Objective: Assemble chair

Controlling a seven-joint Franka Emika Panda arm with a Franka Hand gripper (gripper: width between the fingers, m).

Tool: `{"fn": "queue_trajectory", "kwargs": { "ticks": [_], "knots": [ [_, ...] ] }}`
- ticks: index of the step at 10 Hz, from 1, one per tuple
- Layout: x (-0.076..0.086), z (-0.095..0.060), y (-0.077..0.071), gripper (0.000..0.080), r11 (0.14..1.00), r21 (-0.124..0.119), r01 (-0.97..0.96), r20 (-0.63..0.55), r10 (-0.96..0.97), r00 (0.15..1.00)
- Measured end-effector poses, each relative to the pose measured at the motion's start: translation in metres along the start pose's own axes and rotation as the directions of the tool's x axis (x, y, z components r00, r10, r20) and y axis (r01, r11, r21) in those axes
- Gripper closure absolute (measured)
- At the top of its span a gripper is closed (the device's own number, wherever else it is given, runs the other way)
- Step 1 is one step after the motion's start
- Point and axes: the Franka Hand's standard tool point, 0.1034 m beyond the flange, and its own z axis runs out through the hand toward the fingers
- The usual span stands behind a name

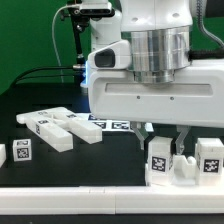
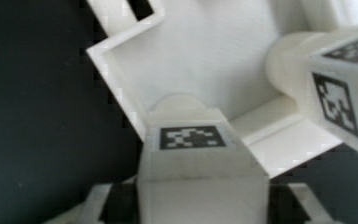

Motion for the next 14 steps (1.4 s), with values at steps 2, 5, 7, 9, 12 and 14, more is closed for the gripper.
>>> {"fn": "queue_trajectory", "kwargs": {
  "ticks": [2,5,7,9,12,14],
  "knots": [
    [0.0011,0.0004,-0.0007,0.0515,0.93,0.013,-0.368,-0.007,0.368,0.93],
    [0.0024,-0.0003,-0.0004,0.0515,0.605,0.036,-0.795,0.043,0.794,0.607],
    [0.0003,-0.0005,-0.0023,0.0515,0.524,0.026,-0.851,0.046,0.85,0.525],
    [0.0007,-0.0004,-0.0016,0.0501,0.557,0.027,-0.83,0.044,0.829,0.557],
    [0.0038,-0.0085,-0.0015,0.0161,0.833,0.055,-0.55,0.024,0.55,0.835],
    [0.0031,-0.0077,-0.002,0.0153,0.878,0.058,-0.475,0.023,0.474,0.88]
  ]
}}
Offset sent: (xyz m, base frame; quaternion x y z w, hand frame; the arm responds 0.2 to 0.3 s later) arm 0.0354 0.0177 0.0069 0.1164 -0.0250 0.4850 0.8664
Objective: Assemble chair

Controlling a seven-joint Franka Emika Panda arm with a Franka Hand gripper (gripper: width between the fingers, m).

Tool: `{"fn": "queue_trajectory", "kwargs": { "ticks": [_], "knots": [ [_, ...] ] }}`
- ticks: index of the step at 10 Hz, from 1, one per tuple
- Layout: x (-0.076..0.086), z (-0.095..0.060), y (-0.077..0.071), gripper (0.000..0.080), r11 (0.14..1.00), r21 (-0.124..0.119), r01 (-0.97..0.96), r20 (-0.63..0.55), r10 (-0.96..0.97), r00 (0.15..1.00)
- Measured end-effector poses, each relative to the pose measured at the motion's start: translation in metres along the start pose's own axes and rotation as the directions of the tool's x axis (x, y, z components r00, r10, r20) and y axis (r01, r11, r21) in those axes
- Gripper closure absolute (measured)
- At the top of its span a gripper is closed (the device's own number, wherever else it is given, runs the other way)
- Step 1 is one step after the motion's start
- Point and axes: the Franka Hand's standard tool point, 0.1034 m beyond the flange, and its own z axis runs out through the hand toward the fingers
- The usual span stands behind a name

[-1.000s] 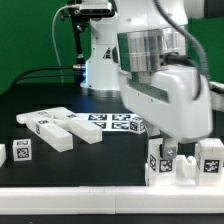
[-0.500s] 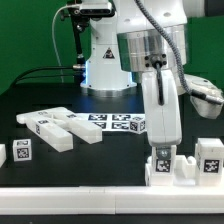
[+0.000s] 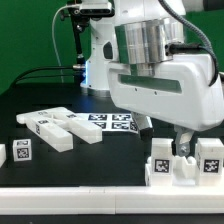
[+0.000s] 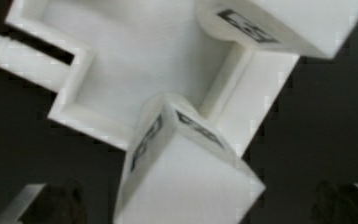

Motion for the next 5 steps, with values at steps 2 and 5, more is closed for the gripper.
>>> {"fn": "queue_trajectory", "kwargs": {
  "ticks": [2,5],
  "knots": [
    [0.0011,0.0001,0.0006,0.0151,0.989,-0.002,0.151,-0.002,-0.151,0.989],
    [-0.0041,0.0067,0.0014,0.0151,0.746,-0.06,0.664,-0.023,-0.666,0.746]
  ]
}}
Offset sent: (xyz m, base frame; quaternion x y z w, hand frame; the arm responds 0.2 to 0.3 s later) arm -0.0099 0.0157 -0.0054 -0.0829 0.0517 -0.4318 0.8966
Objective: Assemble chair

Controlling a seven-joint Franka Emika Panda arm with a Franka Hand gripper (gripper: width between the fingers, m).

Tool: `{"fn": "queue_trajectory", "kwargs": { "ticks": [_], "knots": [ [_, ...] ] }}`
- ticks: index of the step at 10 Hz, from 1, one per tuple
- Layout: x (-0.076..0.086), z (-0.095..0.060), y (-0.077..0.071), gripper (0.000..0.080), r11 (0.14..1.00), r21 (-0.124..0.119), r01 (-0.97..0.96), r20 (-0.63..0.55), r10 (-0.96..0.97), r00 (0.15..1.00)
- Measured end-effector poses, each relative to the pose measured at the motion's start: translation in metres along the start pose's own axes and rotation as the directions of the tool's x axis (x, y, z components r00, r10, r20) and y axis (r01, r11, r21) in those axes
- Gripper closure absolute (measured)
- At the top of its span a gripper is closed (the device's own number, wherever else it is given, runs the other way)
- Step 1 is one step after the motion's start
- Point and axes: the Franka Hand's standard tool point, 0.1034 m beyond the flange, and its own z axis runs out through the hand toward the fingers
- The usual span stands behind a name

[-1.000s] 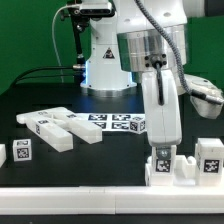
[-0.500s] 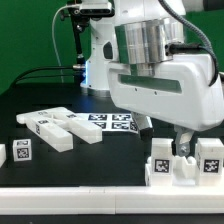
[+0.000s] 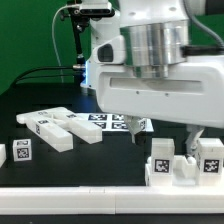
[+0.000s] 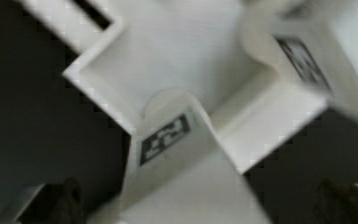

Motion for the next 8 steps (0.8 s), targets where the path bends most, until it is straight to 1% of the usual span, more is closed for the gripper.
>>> {"fn": "queue_trajectory", "kwargs": {
  "ticks": [1,2,3,5,6,7,8],
  "knots": [
    [0.001,0.0018,0.0035,0.0151,0.996,-0.001,0.09,-0.007,-0.09,0.996],
    [0.0009,0.0016,0.0034,0.0177,0.996,-0.001,0.085,-0.006,-0.085,0.996],
    [0.0008,0.0018,0.0034,0.0177,0.996,-0.002,0.085,-0.006,-0.085,0.996],
    [0.001,0.0019,0.0039,0.0519,0.997,-0.002,0.082,-0.006,-0.082,0.997],
    [0.0012,0.0019,0.0042,0.0515,0.999,0.0,-0.044,-0.006,0.044,0.999],
    [0.0013,0.0018,0.0043,0.0515,0.996,0.0,-0.088,-0.006,0.088,0.996],
    [0.002,0.0019,0.0046,0.0515,0.976,0.002,-0.216,-0.006,0.216,0.976]
  ]
}}
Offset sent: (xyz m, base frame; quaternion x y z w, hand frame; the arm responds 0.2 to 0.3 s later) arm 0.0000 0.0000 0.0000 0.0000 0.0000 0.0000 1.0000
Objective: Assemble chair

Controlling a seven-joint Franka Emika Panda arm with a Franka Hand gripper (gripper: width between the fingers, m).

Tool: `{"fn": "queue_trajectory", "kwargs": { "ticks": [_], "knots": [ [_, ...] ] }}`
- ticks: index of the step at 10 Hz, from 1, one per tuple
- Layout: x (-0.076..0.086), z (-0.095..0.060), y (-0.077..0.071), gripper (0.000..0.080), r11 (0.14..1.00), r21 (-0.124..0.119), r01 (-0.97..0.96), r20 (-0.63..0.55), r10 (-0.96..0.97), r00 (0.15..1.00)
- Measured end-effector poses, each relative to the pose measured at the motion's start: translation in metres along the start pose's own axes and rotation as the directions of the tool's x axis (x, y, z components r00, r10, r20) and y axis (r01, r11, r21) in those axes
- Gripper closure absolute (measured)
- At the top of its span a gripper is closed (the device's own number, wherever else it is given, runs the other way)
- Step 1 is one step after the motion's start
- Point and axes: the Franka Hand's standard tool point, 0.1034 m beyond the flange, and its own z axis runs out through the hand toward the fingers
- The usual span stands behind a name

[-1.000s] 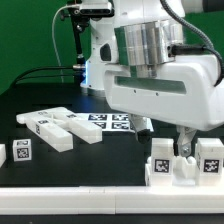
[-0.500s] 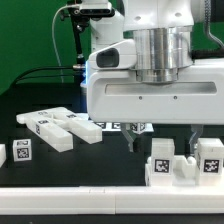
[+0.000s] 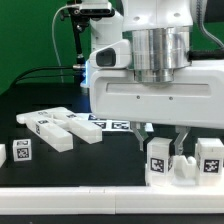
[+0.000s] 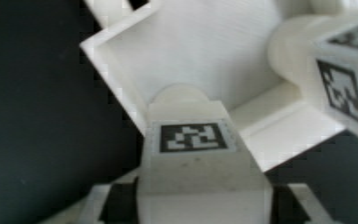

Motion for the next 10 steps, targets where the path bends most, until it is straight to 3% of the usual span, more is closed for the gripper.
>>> {"fn": "queue_trajectory", "kwargs": {
  "ticks": [2,4,6,8,10],
  "knots": [
    [0.0011,-0.0002,0.0006,0.0515,0.947,-0.003,-0.322,0.0,0.322,0.947],
    [-0.0011,0.0004,-0.0013,0.0515,0.696,0.0,-0.718,0.006,0.718,0.696],
    [-0.0012,0.0007,-0.0019,0.0514,0.481,0.003,-0.877,0.029,0.876,0.481],
    [-0.0015,0.0005,0.0001,0.0514,0.398,-0.003,-0.917,0.023,0.917,0.398],
    [-0.0019,0.0003,0.0014,0.0514,0.4,-0.006,-0.916,0.021,0.916,0.4]
  ]
}}
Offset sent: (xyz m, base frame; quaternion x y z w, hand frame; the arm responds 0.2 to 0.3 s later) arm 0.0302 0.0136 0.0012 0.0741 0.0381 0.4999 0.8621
